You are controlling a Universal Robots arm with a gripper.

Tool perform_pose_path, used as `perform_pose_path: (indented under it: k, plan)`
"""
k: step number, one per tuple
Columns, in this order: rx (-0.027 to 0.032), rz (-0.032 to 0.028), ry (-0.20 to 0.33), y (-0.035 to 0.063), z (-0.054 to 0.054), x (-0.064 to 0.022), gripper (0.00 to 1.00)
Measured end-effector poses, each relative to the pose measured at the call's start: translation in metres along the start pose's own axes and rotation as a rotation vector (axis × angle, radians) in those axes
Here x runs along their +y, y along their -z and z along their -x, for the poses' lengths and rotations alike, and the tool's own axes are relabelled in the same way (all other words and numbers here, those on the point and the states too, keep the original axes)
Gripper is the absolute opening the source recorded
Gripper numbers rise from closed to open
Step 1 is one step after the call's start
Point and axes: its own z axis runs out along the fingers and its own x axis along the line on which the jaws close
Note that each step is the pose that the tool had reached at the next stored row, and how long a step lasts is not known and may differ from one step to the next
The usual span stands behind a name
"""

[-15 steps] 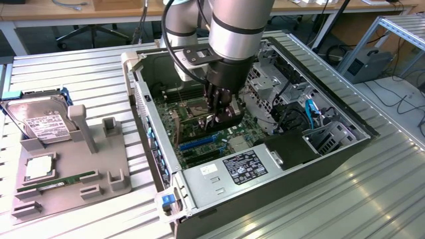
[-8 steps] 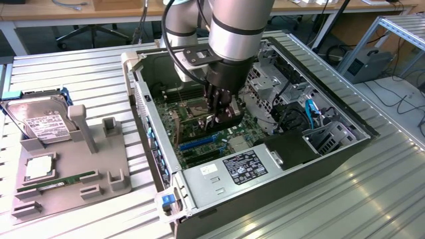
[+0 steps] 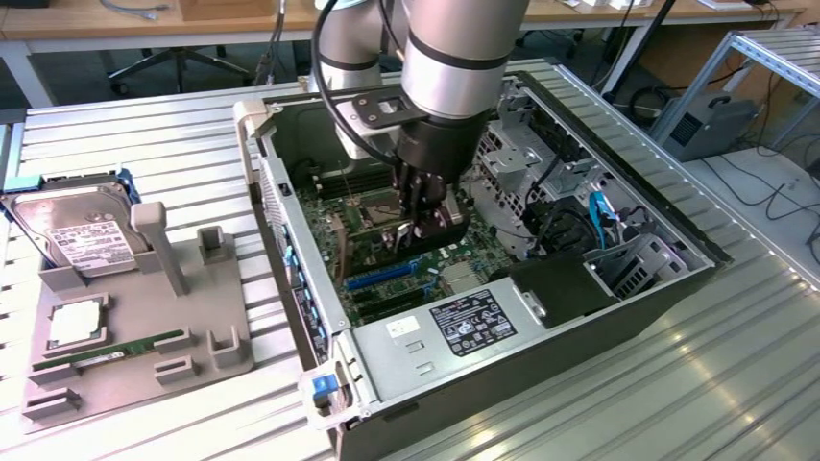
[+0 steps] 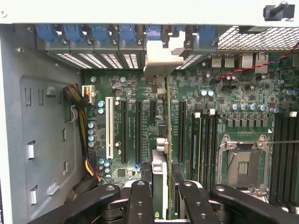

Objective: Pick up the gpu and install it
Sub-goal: 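Insert the gpu into the slot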

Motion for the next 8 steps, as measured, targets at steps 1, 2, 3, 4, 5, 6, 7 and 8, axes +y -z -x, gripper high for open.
perform_pose_path:
  k: [1,2,3,4,5,6,7,8]
  plan:
    - [-0.0001,-0.0001,0.000,-0.0002,-0.0001,0.0003,0.27]
    - [-0.0002,-0.0001,0.000,-0.0004,-0.0002,0.0007,0.27]
    - [0.0000,0.0001,0.000,-0.0005,-0.0004,0.0012,0.27]
    - [0.0000,0.0000,0.000,-0.0006,-0.0004,0.0016,0.27]
    - [0.0001,0.0001,0.000,-0.0006,-0.0005,0.0020,0.27]
    - [0.0002,0.0001,0.000,-0.0007,-0.0005,0.0021,0.27]
    - [0.0001,0.0001,0.000,-0.0008,-0.0006,0.0023,0.27]
    - [0.0004,0.0002,0.000,-0.0009,-0.0006,0.0023,0.27]
